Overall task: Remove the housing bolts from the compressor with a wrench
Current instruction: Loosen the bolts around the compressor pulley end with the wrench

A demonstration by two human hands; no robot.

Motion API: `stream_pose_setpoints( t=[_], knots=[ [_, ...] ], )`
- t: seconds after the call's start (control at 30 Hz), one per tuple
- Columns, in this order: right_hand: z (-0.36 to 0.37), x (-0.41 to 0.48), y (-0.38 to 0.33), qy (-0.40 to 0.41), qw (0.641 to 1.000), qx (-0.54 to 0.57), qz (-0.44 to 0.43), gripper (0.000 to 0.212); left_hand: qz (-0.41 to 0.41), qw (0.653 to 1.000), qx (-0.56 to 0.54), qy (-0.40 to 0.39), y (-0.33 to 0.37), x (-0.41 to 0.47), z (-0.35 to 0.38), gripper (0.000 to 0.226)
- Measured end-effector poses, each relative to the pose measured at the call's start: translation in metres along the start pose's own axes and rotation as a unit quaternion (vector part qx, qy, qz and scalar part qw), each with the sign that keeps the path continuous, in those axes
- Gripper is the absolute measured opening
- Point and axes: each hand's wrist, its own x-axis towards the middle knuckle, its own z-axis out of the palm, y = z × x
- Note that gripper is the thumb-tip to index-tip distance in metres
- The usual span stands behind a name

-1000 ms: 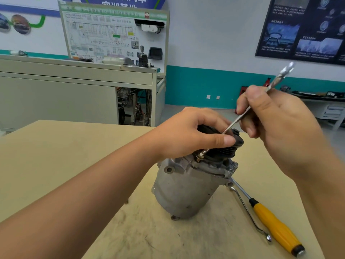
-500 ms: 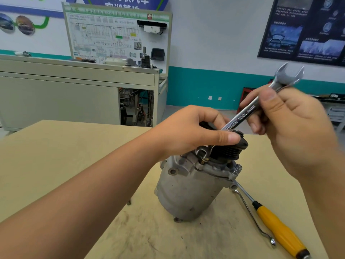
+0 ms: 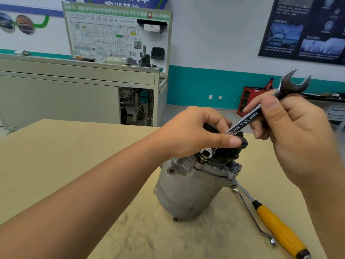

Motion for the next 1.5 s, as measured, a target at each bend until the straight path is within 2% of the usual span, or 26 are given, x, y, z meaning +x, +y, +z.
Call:
stream_pose_setpoints(
  t=[0.1,0.17,0.2,0.3,0.43,0.57,0.7,0.83,1.0,1.13,1.2,1.27,1.5],
  knots=[
    [-0.007,-0.004,0.008,0.038,0.996,0.076,-0.007,0.030,-0.001,0.994,0.024,0.108,-0.005,-0.014,-0.003,0.023],
    [-0.016,-0.004,0.017,0.094,0.986,0.138,-0.001,0.030,-0.013,0.978,0.093,0.187,-0.012,-0.029,-0.005,0.030],
    [-0.020,-0.002,0.022,0.116,0.980,0.160,0.004,0.031,-0.026,0.970,0.138,0.198,-0.014,-0.037,-0.005,0.032],
    [-0.019,0.005,0.024,0.124,0.974,0.189,0.006,0.034,-0.078,0.962,0.207,0.163,-0.012,-0.051,0.002,0.032],
    [0.002,0.010,0.014,0.083,0.985,0.149,-0.014,0.027,-0.095,0.953,0.238,0.163,-0.007,-0.052,0.014,0.016],
    [0.010,0.010,0.008,0.036,0.992,0.119,-0.018,0.026,-0.108,0.946,0.258,0.163,-0.010,-0.050,0.021,0.026],
    [0.004,0.008,0.006,0.030,0.995,0.091,-0.016,0.027,-0.107,0.951,0.208,0.202,-0.013,-0.051,0.030,0.006],
    [-0.004,0.006,0.004,0.041,0.997,0.064,-0.032,0.028,-0.114,0.940,0.166,0.277,-0.013,-0.047,0.044,0.020],
    [-0.013,0.006,0.002,0.054,0.995,0.072,-0.045,0.028,-0.086,0.924,0.183,0.325,-0.004,-0.044,0.048,0.022],
    [-0.022,0.008,0.002,0.088,0.988,0.109,-0.058,0.028,-0.094,0.917,0.117,0.371,-0.003,-0.056,0.031,0.034],
    [-0.023,0.009,0.003,0.090,0.987,0.119,-0.061,0.028,-0.131,0.912,0.071,0.383,-0.008,-0.068,0.020,0.029],
    [-0.021,0.010,0.003,0.081,0.988,0.115,-0.064,0.029,-0.186,0.912,0.055,0.361,-0.021,-0.082,0.011,0.006],
    [-0.010,0.008,0.004,0.041,0.993,0.088,-0.060,0.029,-0.365,0.892,0.011,0.267,-0.071,-0.146,-0.007,0.015]
  ],
)
